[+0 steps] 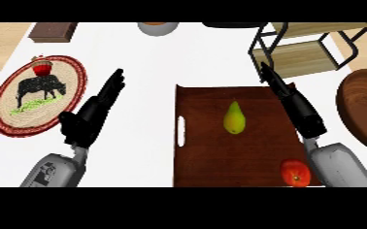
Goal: Pick the pear from the tray and place it in the tiered shelf
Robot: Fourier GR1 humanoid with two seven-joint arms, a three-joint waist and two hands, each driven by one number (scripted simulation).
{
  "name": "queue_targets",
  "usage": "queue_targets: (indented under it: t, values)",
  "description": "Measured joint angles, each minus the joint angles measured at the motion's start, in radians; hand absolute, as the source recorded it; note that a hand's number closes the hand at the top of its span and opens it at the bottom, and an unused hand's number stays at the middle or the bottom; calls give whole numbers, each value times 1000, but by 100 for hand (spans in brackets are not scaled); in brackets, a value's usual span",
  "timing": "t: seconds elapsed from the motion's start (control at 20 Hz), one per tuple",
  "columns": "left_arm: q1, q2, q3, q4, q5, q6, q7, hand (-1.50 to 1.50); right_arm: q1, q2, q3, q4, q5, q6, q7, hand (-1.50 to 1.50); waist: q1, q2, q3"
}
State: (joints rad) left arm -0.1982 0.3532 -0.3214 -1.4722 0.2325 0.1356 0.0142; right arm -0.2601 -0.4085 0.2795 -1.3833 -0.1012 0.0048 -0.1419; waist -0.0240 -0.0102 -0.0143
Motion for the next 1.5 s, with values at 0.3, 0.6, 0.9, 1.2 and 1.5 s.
queue_targets:
  t: [0.3, 0.6, 0.9, 1.2, 1.5]
  values:
    - [16, 16, 99, -41, -17, 99, -2, 0, -86, 106, -120, 91, -176, 8, 88, 150, 53, 12, 13]
    - [52, 17, 159, -84, -8, 165, 27, 0, -128, 192, -313, 240, -334, -96, 145, -150, 58, 15, 16]
    - [91, 14, 190, -128, -16, 192, 58, 0, -175, 76, -363, 242, -430, 126, 208, -150, 36, 10, 15]
    - [90, 16, 199, -142, -21, 197, 78, 0, -227, -76, -250, 175, -367, 304, 362, -150, 30, 7, 14]
    - [76, 9, 198, -137, -31, 201, 85, 0, -350, -199, -107, 111, -200, 375, 518, -150, 37, 9, 12]
